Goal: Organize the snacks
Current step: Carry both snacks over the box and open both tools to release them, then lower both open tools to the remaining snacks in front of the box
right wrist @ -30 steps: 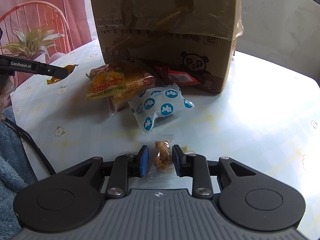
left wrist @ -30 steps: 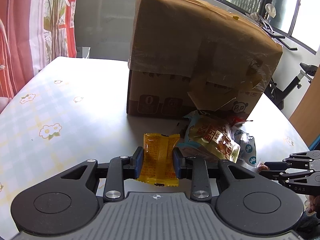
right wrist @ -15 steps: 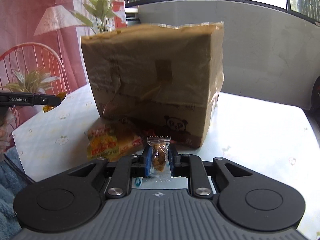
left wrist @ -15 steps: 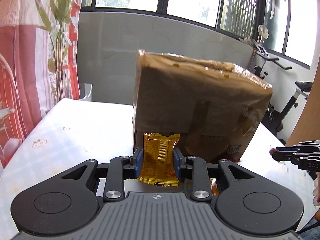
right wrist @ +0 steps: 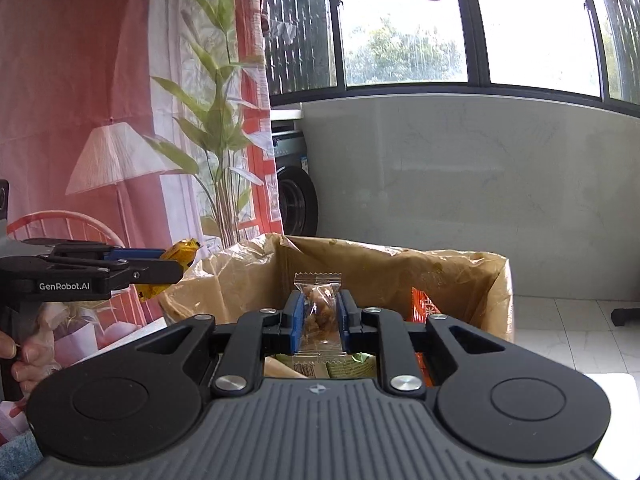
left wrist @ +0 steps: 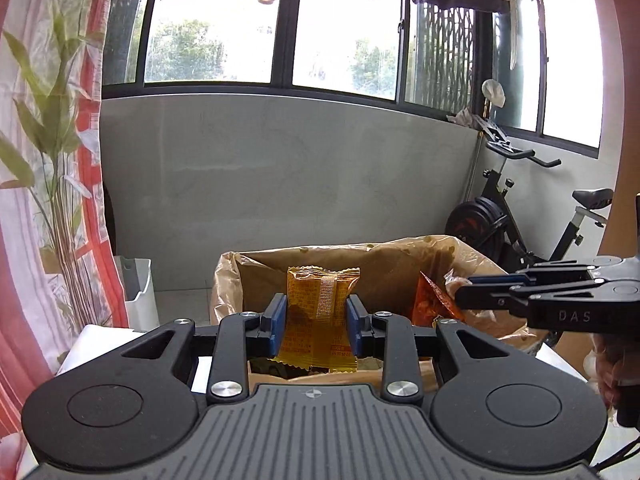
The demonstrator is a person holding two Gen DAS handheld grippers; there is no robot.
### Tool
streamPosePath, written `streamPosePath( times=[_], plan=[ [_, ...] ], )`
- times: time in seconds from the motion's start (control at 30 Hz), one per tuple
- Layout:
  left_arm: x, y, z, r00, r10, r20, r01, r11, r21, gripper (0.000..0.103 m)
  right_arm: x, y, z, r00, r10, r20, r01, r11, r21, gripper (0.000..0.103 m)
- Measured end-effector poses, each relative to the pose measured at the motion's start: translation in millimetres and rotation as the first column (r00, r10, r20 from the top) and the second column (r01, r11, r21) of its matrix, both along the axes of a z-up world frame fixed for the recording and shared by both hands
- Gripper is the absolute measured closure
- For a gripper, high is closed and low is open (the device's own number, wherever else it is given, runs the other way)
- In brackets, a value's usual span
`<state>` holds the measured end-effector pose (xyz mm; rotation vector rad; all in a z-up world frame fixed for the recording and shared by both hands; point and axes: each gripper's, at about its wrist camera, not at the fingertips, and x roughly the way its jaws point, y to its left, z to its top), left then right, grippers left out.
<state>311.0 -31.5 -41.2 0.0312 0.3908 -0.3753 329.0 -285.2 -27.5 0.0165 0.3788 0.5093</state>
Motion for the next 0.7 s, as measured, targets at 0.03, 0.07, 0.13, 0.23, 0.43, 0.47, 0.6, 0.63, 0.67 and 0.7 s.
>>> streamPosePath(
  times=[0.03,0.07,0.13,0.23,0.43,0.47,0.6,0.63,0.67,0.7],
  plan=[
    [8.0,-3.3,-1.7,1.000,-0.001,-0.013,0.001,1.000,-0.004,0.070,9.7,3.8,-4.3,1.000,-0.004,-0.026,0.004,1.000,-0.001,0.084],
    [14.9,-6.8,-4.1,1.000,0.003,-0.021,-0.003,1.000,0.000,0.070,17.1,7.4,-8.0,0.999,-0.010,-0.045,0.010,1.000,-0.006,0.084],
    [26.0,-13.3,-10.5,0.999,-0.007,-0.041,0.008,1.000,0.014,0.069,26.9,13.8,-15.3,0.997,-0.031,-0.067,0.029,0.999,-0.031,0.083],
    [35.4,-17.7,-19.6,0.999,0.013,-0.053,-0.012,1.000,0.019,0.052,32.4,15.3,-22.9,0.995,-0.059,-0.083,0.055,0.997,-0.047,0.077],
    [28.8,-0.3,-25.8,0.999,0.018,-0.047,-0.019,0.999,-0.029,0.039,19.0,0.2,-23.9,0.995,-0.087,-0.045,0.087,0.996,-0.012,0.037],
    [24.9,2.6,-25.4,0.999,0.020,-0.045,-0.022,0.999,-0.029,0.039,14.9,-3.3,-23.4,0.995,-0.087,-0.037,0.087,0.996,0.001,0.030],
    [9.0,12.9,-23.3,0.999,0.024,-0.043,-0.026,0.999,-0.035,0.039,-7.5,-17.0,-22.3,0.995,-0.096,0.019,0.095,0.994,0.055,0.011],
    [3.9,15.3,-22.6,0.999,0.027,-0.041,-0.029,0.999,-0.036,0.039,-12.4,-18.1,-21.9,0.993,-0.112,0.027,0.111,0.992,0.052,0.009],
    [-0.7,16.9,-22.2,0.999,0.030,-0.037,-0.031,0.999,-0.038,0.038,-18.6,-19.2,-22.0,0.990,-0.135,0.034,0.134,0.990,0.040,0.009],
    [-6.3,18.9,-21.7,0.999,0.033,-0.032,-0.034,0.999,-0.041,0.038,-24.5,-20.2,-22.6,0.987,-0.152,0.050,0.151,0.988,0.029,0.009]
  ],
)
